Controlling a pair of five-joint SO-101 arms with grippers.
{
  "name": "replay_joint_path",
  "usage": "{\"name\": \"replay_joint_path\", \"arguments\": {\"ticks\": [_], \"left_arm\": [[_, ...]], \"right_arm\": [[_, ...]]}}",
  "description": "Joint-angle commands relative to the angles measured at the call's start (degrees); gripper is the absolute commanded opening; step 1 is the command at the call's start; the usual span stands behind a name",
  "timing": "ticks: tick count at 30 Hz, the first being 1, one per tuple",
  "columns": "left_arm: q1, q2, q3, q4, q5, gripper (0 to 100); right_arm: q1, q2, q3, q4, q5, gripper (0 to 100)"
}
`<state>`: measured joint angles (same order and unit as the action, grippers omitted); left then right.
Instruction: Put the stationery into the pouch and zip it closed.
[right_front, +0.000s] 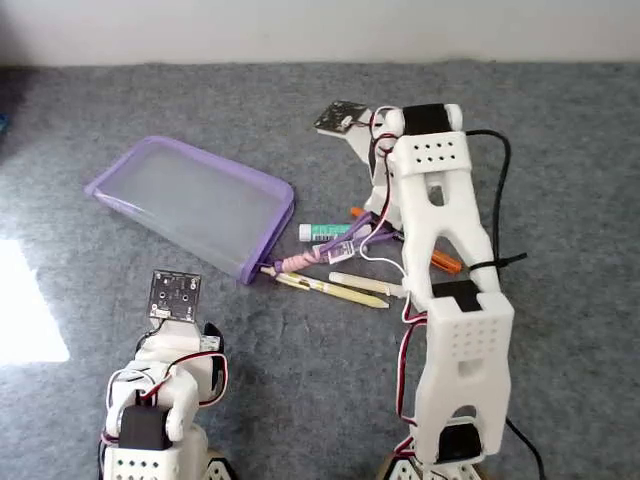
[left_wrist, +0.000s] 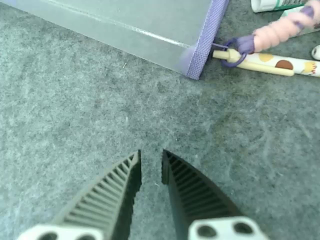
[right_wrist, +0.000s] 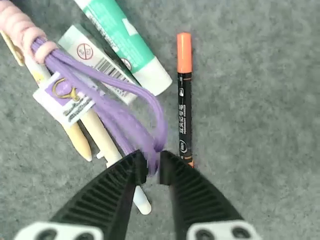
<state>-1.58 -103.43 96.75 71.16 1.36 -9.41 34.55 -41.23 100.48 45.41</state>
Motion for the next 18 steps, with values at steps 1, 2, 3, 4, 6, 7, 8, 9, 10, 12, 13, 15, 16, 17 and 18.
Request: {"name": "replay_joint_path", "arguments": {"ticks": [1,2,3,4,6,7,8,9,10,12,13,15,16,17,18], "left_arm": [[0.09,-0.44,-0.31,0.44,0.35,7],[0.09,-0.44,-0.31,0.44,0.35,7],[0.09,-0.44,-0.31,0.44,0.35,7],[0.09,-0.44,-0.31,0.44,0.35,7],[0.09,-0.44,-0.31,0.44,0.35,7],[0.09,-0.44,-0.31,0.44,0.35,7],[0.09,-0.44,-0.31,0.44,0.35,7],[0.09,-0.44,-0.31,0.44,0.35,7],[0.09,-0.44,-0.31,0.44,0.35,7],[0.09,-0.44,-0.31,0.44,0.35,7],[0.09,-0.44,-0.31,0.44,0.35,7],[0.09,-0.44,-0.31,0.44,0.35,7],[0.09,-0.44,-0.31,0.44,0.35,7],[0.09,-0.44,-0.31,0.44,0.35,7],[0.09,-0.44,-0.31,0.44,0.35,7]], "right_arm": [[1.36,-8.66,2.11,2.59,0.44,26.9],[1.27,-10.24,3.25,2.59,0.35,29.8],[1.1,-11.74,4.48,2.59,0.35,30.8],[1.1,-13.05,5.45,2.51,0.44,30.5],[0.31,-15.08,7.3,2.51,0.44,29.6],[-0.31,-15.87,8.35,2.51,0.44,29.6],[-1.19,-16.4,9.58,2.51,0.44,29.6],[-2.59,-16.84,10.81,2.51,0.44,29.6],[-4.18,-16.92,12.04,2.51,0.44,29.6],[-7.96,-16.92,14.15,2.42,0.44,29.6],[-9.89,-16.84,15.21,2.33,0.62,29.6],[-14.02,-16.84,17.76,2.33,3.52,29.6],[-15.96,-16.84,18.81,2.33,5.63,29.6],[-17.54,-16.75,19.52,2.24,7.38,29.6],[-18.86,-16.57,19.96,1.8,8.44,29.6]]}}
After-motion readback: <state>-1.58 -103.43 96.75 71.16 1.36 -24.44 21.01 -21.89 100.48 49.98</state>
